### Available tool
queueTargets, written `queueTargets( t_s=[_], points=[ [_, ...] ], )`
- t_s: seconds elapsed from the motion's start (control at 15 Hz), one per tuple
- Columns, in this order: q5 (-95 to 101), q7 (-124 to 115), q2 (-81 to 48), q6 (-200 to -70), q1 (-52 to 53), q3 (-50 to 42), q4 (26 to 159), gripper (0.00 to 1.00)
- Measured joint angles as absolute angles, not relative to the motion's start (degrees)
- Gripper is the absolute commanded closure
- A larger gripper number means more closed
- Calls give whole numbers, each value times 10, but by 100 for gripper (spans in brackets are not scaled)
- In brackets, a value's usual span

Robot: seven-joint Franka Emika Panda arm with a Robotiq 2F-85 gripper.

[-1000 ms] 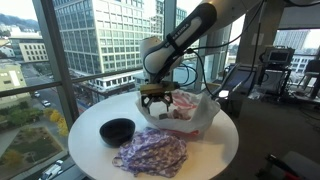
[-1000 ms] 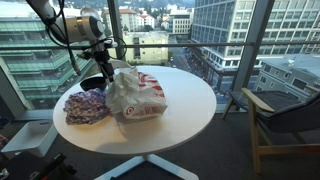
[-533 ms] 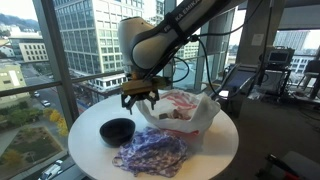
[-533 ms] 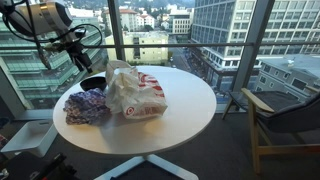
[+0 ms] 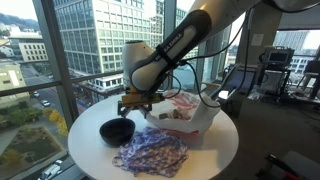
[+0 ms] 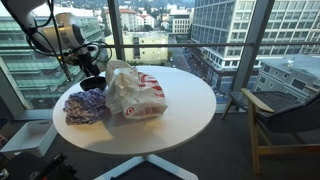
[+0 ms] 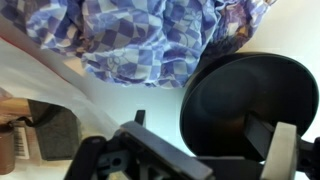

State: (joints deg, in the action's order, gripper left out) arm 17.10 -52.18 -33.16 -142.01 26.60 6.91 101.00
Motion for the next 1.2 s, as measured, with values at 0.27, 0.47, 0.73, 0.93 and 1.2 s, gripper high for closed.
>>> queueTargets(
  t_s=[0.27,0.47,0.73,0.93,1.2],
  points=[
    [146,-470,-393,-1450,257,64,962,0],
    [135,-434,-432,-1460,257,52,925,0],
    [118,-387,-481,-1460,258,49,874,0],
    [101,-358,-511,-1459,262,50,844,34],
    [69,-324,-536,-1457,262,52,817,66]
  ],
)
